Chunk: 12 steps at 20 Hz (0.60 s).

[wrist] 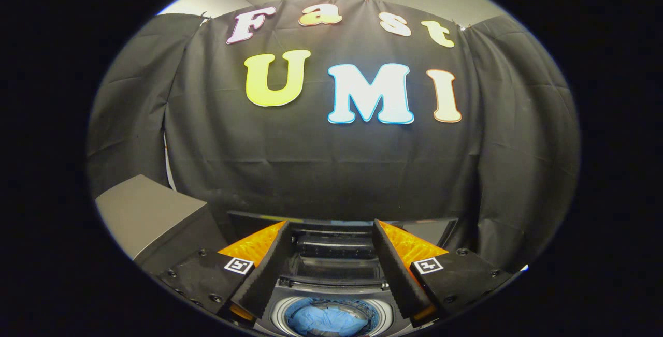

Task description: Put the clothes into the washing machine and then close the washing machine lid.

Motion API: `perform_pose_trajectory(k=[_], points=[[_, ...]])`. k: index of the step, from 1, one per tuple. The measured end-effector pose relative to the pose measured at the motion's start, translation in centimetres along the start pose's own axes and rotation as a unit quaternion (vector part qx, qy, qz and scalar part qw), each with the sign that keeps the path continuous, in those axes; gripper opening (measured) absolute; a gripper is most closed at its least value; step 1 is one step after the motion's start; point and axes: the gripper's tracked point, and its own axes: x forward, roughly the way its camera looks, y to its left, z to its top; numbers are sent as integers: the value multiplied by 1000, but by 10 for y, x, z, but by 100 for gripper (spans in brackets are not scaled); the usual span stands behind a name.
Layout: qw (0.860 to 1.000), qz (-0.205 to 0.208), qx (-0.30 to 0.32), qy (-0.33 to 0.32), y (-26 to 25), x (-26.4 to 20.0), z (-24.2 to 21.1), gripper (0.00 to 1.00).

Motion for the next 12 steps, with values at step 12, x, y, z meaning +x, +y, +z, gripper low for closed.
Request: perform_pose_trajectory(k=[12], points=[[998,-28,36,38,-14,92,-2,96]])
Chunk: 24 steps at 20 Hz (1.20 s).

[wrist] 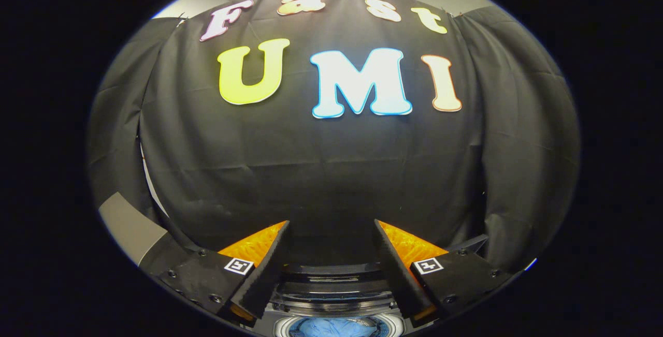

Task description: Put the clothes into the washing machine and then close the washing machine lid.

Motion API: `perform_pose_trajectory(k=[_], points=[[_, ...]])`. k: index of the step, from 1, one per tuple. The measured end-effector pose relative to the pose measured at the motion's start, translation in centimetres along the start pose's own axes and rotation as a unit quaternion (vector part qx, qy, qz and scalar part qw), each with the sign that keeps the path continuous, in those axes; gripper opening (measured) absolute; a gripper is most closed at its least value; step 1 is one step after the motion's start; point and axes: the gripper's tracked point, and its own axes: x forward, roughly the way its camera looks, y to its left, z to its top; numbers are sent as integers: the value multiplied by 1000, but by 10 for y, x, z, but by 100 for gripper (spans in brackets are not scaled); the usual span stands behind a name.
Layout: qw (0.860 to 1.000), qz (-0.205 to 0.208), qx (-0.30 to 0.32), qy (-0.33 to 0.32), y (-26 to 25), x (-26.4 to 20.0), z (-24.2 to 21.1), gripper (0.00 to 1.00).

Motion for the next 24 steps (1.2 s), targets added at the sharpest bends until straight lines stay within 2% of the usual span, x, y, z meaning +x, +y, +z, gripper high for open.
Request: perform_pose_trajectory(k=[4,6,14,24], points=[[1000,-8,-4,22,-8,13,-14,96],[1000,-7,-2,13,-7,11,-14,97],[999,-3,-2,-39,-9,-32,-21,97],[999,-3,-7,-38,-11,-88,-49,97]])
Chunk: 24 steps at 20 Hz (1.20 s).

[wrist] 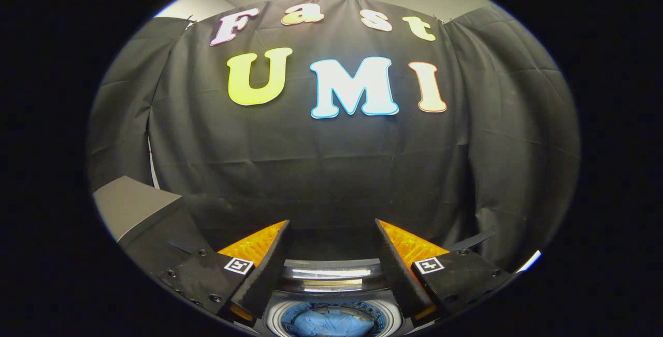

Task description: Put the clothes into the washing machine and then close the washing machine lid.

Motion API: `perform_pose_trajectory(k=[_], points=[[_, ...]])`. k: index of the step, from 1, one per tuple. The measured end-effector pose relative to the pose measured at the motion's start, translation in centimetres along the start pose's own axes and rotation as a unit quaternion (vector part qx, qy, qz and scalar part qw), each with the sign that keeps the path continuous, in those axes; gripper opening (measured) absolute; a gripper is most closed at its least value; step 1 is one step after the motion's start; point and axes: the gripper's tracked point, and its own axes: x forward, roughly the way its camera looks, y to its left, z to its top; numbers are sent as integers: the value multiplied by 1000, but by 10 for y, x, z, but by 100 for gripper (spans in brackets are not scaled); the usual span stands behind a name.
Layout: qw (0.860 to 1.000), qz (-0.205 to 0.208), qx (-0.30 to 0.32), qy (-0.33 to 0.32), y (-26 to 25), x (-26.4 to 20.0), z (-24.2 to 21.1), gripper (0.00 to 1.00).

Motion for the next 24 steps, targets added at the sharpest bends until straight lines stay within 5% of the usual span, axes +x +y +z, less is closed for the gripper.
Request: perform_pose_trajectory(k=[16,24], points=[[999,-15,-18,33,2,-80,-57,97],[1000,-8,-7,-8,23,-134,-26,97]])
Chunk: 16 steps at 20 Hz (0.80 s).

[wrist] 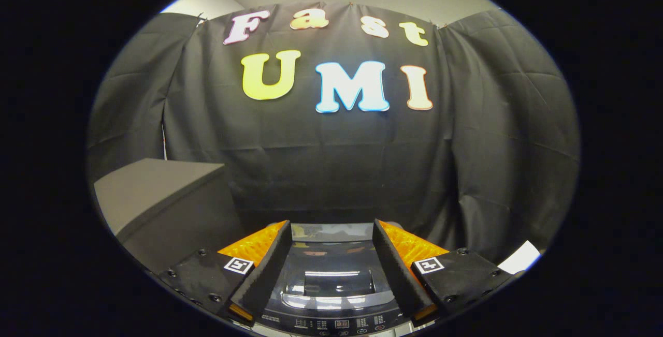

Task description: Put the clothes into the washing machine and then close the washing machine lid.

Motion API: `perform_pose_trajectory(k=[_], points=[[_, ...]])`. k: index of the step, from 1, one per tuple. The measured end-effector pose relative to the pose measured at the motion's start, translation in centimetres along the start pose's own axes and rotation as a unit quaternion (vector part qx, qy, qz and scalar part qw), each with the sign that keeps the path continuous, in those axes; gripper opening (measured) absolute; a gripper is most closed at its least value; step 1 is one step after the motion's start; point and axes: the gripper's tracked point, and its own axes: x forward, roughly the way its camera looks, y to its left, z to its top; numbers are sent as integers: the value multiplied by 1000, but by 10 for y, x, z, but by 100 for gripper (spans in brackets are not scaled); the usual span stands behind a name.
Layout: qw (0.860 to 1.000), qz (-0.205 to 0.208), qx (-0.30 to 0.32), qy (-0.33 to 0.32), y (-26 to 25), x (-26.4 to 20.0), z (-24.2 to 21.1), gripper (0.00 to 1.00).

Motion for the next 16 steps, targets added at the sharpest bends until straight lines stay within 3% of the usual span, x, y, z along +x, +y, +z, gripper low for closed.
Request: perform_pose_trajectory(k=[16], points=[[995,-28,11,-92,13,-160,87,97]])
